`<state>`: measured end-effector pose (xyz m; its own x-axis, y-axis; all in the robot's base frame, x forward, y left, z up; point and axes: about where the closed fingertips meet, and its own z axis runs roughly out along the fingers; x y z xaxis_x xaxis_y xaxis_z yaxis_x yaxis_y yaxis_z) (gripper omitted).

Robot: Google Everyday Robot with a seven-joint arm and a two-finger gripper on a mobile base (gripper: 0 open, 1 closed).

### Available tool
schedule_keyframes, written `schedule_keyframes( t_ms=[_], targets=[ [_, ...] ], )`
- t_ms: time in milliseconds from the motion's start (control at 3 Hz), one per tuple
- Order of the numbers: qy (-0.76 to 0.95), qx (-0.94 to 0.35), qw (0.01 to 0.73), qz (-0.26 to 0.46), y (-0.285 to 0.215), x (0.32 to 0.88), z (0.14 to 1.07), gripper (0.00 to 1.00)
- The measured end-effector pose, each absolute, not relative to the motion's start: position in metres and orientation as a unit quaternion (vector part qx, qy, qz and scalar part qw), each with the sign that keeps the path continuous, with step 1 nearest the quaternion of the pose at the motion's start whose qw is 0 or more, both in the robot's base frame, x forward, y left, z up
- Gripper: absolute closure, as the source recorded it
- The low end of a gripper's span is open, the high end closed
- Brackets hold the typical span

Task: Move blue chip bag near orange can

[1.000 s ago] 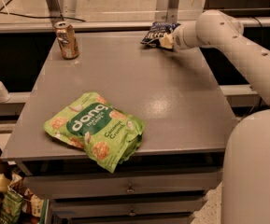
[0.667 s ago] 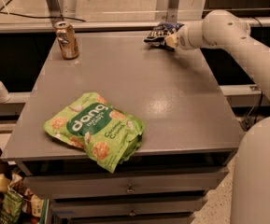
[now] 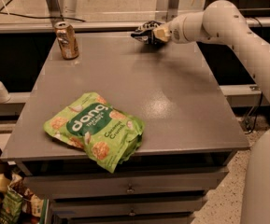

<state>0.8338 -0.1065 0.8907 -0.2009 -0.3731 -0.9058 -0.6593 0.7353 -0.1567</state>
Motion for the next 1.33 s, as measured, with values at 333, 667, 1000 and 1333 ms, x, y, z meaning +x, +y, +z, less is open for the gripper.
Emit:
schedule_keyframes(
  t_ms=[333,667,1000,1333],
  targets=[
    [0.726,-0.383,0.546,0.167,-0.067,0.828,0.908,1.00],
    [0.683,-0.426,0.559,0.200,-0.031,0.817,0.923,1.00],
    [0.646,-0.463,0.561,0.232,0.003,0.799,0.933,1.00],
    [0.616,-0.503,0.551,0.252,0.036,0.776,0.932,1.00]
  ],
)
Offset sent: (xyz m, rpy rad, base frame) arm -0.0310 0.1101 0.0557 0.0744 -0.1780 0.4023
